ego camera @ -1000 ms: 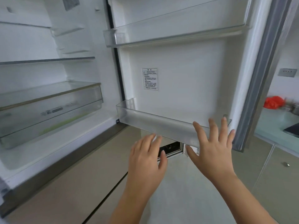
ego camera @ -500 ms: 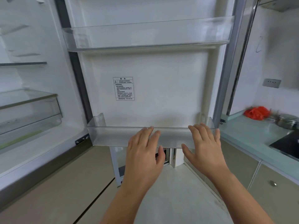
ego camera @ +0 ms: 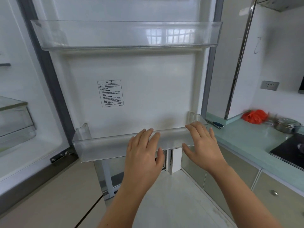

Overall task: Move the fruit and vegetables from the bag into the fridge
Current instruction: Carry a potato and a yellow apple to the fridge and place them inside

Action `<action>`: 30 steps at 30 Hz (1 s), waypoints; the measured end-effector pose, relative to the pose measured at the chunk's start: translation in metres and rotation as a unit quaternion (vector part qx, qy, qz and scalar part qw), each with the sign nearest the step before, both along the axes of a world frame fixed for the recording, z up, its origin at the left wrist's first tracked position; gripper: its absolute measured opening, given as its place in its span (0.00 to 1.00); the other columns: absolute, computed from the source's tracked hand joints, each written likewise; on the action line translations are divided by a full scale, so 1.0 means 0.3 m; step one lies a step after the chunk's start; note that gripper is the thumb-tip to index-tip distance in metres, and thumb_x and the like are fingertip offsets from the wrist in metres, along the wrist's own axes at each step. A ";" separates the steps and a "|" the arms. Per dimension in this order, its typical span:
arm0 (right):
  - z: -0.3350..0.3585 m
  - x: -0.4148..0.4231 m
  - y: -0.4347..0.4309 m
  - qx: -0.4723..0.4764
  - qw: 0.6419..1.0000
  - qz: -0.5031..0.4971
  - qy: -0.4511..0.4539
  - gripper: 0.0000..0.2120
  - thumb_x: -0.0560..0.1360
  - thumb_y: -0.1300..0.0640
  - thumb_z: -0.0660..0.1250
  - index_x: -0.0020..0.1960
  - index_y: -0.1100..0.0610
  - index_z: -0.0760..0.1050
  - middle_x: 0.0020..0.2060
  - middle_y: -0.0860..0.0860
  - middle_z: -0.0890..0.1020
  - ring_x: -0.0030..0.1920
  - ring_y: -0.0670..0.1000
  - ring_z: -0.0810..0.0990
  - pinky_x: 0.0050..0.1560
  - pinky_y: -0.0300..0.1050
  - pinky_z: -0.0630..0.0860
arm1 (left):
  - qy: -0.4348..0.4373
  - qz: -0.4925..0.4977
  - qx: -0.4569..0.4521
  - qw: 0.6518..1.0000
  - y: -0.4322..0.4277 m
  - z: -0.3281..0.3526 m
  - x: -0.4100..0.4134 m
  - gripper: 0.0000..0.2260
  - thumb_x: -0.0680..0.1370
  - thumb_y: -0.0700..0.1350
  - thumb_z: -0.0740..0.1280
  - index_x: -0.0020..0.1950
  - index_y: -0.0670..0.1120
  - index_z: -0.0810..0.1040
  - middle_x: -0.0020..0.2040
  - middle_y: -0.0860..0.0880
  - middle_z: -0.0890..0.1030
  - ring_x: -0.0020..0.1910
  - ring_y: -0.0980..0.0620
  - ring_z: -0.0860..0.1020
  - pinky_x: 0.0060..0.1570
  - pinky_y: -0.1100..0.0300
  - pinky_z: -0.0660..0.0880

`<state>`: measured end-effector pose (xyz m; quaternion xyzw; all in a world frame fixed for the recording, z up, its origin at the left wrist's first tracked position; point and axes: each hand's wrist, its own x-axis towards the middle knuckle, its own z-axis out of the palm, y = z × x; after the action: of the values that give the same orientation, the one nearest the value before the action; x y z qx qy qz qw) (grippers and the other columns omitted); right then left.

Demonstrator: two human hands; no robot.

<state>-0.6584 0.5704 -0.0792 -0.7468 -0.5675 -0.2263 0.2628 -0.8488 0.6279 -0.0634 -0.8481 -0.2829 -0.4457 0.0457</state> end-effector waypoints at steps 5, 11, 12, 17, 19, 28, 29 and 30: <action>0.001 -0.020 -0.022 0.015 1.000 -0.012 0.015 0.26 0.71 0.57 0.69 0.67 0.60 0.68 0.65 0.60 0.71 0.69 0.61 0.65 0.66 0.64 0.56 | -0.012 -0.034 0.024 0.999 0.023 -0.023 0.010 0.16 0.72 0.45 0.58 0.55 0.42 0.78 0.55 0.43 0.80 0.56 0.43 0.75 0.55 0.45 0.74; -0.020 -0.173 -0.143 0.064 0.994 -0.085 0.029 0.22 0.69 0.57 0.68 0.61 0.62 0.73 0.57 0.60 0.77 0.61 0.62 0.74 0.60 0.66 0.66 | -0.012 -0.099 0.048 0.994 -0.009 -0.065 -0.007 0.14 0.72 0.45 0.59 0.54 0.42 0.77 0.54 0.43 0.80 0.55 0.46 0.72 0.53 0.48 0.74; -0.029 -0.200 -0.169 0.063 0.992 -0.104 0.028 0.21 0.68 0.56 0.67 0.60 0.62 0.74 0.56 0.59 0.78 0.60 0.62 0.75 0.60 0.66 0.67 | -0.008 -0.113 0.048 0.992 -0.019 -0.075 -0.015 0.14 0.72 0.44 0.59 0.54 0.42 0.78 0.54 0.43 0.80 0.55 0.46 0.72 0.53 0.48 0.74; -0.078 -0.360 -0.327 0.057 0.975 -0.212 0.037 0.21 0.70 0.51 0.58 0.57 0.61 0.75 0.54 0.57 0.80 0.58 0.59 0.77 0.57 0.63 0.70 | -0.003 -0.221 0.025 0.975 -0.075 -0.138 -0.047 0.14 0.73 0.44 0.60 0.55 0.42 0.78 0.54 0.44 0.79 0.55 0.46 0.73 0.54 0.49 0.74; -0.102 -0.426 -0.398 0.053 0.964 -0.256 0.040 0.21 0.70 0.51 0.57 0.56 0.61 0.75 0.53 0.57 0.80 0.57 0.60 0.77 0.57 0.62 0.72 | -0.004 -0.273 0.016 0.962 -0.108 -0.167 -0.057 0.14 0.73 0.44 0.60 0.56 0.42 0.76 0.55 0.43 0.79 0.55 0.46 0.73 0.54 0.50 0.73; -0.148 -0.660 -0.761 0.019 0.886 -0.460 0.057 0.20 0.71 0.51 0.56 0.56 0.60 0.77 0.53 0.56 0.80 0.58 0.60 0.77 0.56 0.59 0.73 | 0.029 -0.479 -0.024 0.877 -0.428 -0.234 -0.046 0.15 0.73 0.44 0.60 0.55 0.40 0.78 0.55 0.43 0.79 0.56 0.45 0.74 0.53 0.48 0.74; -0.148 -0.679 -0.810 0.018 0.875 -0.480 0.058 0.20 0.71 0.50 0.56 0.56 0.60 0.76 0.54 0.55 0.80 0.58 0.59 0.76 0.57 0.58 0.72 | 0.029 -0.500 -0.028 0.865 -0.478 -0.235 -0.040 0.15 0.73 0.44 0.60 0.56 0.40 0.78 0.55 0.43 0.79 0.56 0.45 0.74 0.54 0.49 0.74; -0.148 -0.696 -0.859 0.019 0.864 -0.499 0.059 0.20 0.71 0.50 0.55 0.56 0.59 0.76 0.54 0.55 0.80 0.59 0.59 0.76 0.57 0.58 0.72 | 0.031 -0.520 -0.032 0.853 -0.529 -0.237 -0.035 0.15 0.73 0.44 0.60 0.56 0.40 0.78 0.55 0.43 0.79 0.56 0.45 0.74 0.54 0.49 0.74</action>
<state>-0.8672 0.3127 -0.1236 -0.9372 -0.0984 -0.2931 0.1617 -0.8592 0.4692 -0.1346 -0.8857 0.1869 -0.3689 -0.2109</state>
